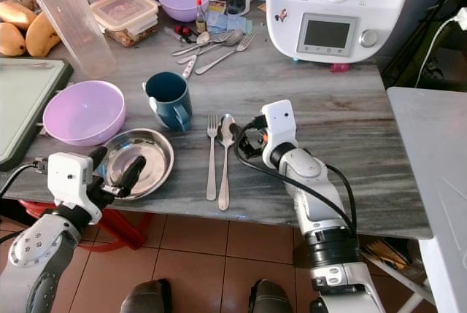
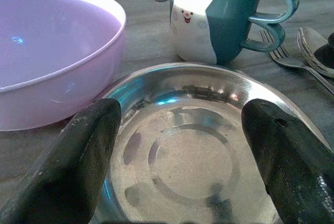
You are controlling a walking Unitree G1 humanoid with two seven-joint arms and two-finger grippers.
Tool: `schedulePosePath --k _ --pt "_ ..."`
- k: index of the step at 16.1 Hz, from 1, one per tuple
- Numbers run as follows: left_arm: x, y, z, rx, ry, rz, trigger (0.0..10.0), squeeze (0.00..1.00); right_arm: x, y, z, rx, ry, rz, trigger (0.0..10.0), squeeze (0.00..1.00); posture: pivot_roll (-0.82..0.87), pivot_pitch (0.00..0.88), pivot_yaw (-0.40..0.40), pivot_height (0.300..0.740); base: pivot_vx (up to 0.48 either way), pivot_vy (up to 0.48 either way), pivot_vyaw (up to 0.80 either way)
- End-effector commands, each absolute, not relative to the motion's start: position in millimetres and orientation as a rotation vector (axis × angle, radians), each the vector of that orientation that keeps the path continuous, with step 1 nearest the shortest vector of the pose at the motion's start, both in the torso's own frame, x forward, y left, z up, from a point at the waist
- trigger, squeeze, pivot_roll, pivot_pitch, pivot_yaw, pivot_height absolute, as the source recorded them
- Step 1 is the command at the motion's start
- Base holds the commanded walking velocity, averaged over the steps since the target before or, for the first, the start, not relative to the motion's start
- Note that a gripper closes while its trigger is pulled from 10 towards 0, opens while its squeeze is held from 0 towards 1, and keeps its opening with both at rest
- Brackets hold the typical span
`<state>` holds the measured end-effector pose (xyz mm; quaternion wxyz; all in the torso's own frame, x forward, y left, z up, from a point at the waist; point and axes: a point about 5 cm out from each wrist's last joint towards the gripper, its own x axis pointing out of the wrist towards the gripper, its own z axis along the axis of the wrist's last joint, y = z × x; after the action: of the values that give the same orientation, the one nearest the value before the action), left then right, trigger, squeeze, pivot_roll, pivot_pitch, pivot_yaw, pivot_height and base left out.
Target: Setting the table
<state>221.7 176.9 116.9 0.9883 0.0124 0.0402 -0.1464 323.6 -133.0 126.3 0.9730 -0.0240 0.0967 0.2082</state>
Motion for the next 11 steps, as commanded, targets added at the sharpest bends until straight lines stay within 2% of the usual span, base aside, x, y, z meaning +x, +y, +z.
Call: schedulePosePath --k 1,2,4,11 --pt "219.9 178.1 120.2 0.037 0.075 -0.292 10.0 0.00 324.0 -131.2 126.2 -0.044 0.204 0.434 10.0 1.00 0.08 0.159 0.033 0.740 0.000 0.000 0.00" --pt "219.5 178.4 120.3 0.038 0.076 -0.292 10.0 0.00 325.2 -130.8 125.5 -0.047 0.209 0.446 10.0 1.00 0.08 0.161 0.033 0.740 0.000 0.000 0.00" --pt "218.4 177.9 119.9 0.041 0.088 -0.302 10.0 0.00 342.3 -148.6 107.5 0.074 0.377 0.506 10.0 1.00 0.09 0.171 0.036 0.740 0.000 0.000 0.00" --pt "219.0 178.1 120.6 0.042 0.085 -0.298 10.0 0.00 351.6 -155.5 107.4 0.060 0.380 0.496 10.0 1.00 0.09 0.167 0.034 0.740 0.000 0.000 0.00"
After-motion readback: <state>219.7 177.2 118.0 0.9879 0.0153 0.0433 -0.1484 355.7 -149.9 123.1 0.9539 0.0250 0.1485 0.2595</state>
